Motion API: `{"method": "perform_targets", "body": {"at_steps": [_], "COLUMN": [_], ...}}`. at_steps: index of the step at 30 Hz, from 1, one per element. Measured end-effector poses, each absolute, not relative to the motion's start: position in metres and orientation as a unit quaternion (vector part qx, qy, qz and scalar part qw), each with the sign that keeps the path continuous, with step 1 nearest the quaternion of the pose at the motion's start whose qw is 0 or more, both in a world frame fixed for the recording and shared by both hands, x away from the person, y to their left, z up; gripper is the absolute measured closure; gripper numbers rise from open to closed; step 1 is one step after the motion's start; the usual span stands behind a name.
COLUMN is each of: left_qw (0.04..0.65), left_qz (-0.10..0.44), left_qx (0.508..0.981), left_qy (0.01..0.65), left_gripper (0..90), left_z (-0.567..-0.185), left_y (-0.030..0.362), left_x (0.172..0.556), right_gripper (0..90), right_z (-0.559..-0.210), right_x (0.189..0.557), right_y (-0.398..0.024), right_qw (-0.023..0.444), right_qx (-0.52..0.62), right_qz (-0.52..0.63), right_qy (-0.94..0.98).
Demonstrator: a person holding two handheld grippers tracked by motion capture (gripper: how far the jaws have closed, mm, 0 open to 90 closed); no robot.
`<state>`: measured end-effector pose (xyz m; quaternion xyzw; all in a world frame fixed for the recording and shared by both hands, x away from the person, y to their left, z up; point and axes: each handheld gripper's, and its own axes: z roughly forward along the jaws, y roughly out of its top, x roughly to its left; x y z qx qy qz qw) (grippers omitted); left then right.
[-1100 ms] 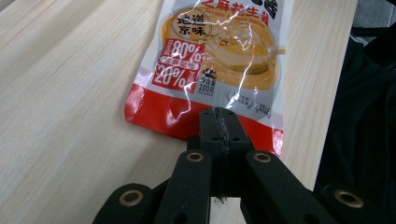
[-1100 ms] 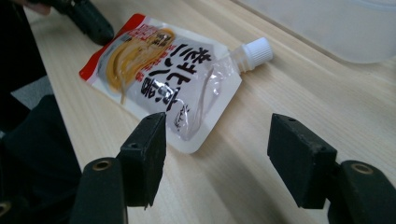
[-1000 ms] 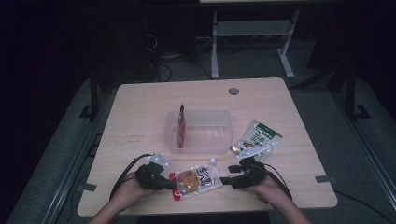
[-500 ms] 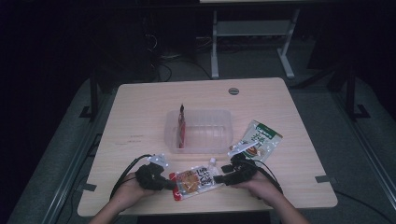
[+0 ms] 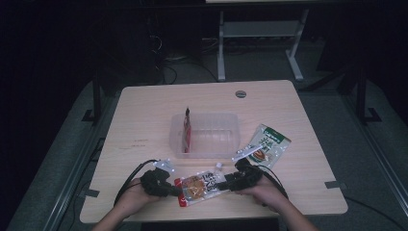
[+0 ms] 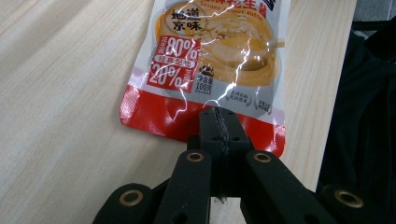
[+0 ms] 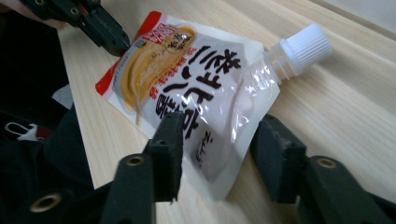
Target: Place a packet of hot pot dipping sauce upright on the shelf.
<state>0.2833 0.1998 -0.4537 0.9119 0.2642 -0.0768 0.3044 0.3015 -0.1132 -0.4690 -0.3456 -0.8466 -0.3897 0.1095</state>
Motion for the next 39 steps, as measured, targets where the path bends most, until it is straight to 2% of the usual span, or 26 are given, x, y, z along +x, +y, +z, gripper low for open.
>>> {"method": "perform_targets", "body": {"at_steps": [9,14,16,28,39], "left_qw": [0.305,0.304,0.304,0.319,0.340], "left_qz": [-0.079,-0.074,-0.074,-0.057,-0.050], "left_qx": [0.912,0.913,0.913,0.907,0.905], "left_qy": [0.262,0.261,0.261,0.269,0.250], "left_gripper": [89.8,89.8,89.8,89.7,89.7], "left_z": [-0.454,-0.454,-0.453,-0.447,-0.443], "left_y": [0.200,0.199,0.199,0.206,0.193], "left_x": [0.284,0.283,0.283,0.287,0.283], "right_gripper": [72.7,85.0,87.1,89.9,90.0], "right_z": [-0.474,-0.472,-0.470,-0.456,-0.434], "right_x": [0.309,0.308,0.306,0.298,0.288], "right_y": [-0.106,-0.107,-0.107,-0.108,-0.110], "right_qw": [0.136,0.131,0.126,0.121,0.120], "right_qx": [-0.336,-0.322,-0.313,-0.283,-0.272], "right_qz": [-0.394,-0.407,-0.410,-0.450,-0.504], "right_qy": [-0.844,-0.845,-0.847,-0.838,-0.811]}}
